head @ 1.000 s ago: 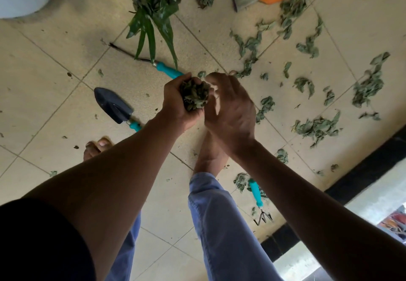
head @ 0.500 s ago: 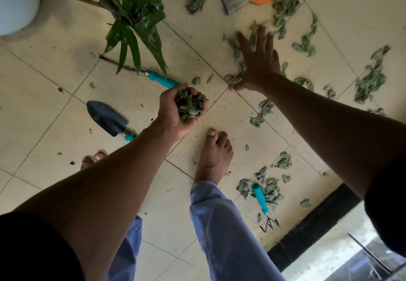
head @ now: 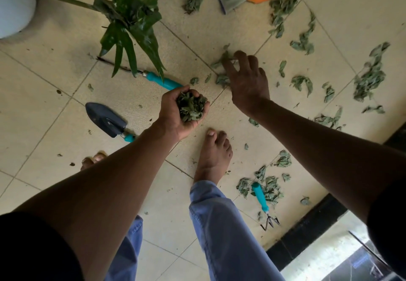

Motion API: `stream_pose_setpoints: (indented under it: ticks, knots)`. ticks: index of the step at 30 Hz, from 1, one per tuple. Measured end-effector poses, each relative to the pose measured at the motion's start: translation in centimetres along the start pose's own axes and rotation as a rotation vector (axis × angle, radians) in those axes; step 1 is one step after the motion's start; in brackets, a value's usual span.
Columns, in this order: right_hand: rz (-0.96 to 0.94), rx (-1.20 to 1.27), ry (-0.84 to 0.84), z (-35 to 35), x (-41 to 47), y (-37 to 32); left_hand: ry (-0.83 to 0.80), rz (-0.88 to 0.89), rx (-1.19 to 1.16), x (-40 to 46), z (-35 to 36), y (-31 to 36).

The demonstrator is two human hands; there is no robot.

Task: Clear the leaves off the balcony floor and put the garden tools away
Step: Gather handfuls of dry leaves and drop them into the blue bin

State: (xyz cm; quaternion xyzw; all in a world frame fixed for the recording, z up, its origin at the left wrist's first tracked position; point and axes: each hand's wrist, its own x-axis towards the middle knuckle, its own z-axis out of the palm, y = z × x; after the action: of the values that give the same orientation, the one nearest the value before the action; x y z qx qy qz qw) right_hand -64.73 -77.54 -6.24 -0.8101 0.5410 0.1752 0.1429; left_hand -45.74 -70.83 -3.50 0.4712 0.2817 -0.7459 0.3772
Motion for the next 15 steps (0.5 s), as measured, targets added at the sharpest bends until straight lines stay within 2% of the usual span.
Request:
stream_pose_setpoints:
  ticks: [6,15]
  knots:
    - [-0.191,-0.103,-0.223,-0.6,1.3,1.2,-0.004,-0.003,0.004,0.1,-0.8,0.0]
    - [-0.397,-0.093,-0.034,1.4,-0.4,4.1,0.020,0.001,0.016,-0.4,-3.0,-0.4]
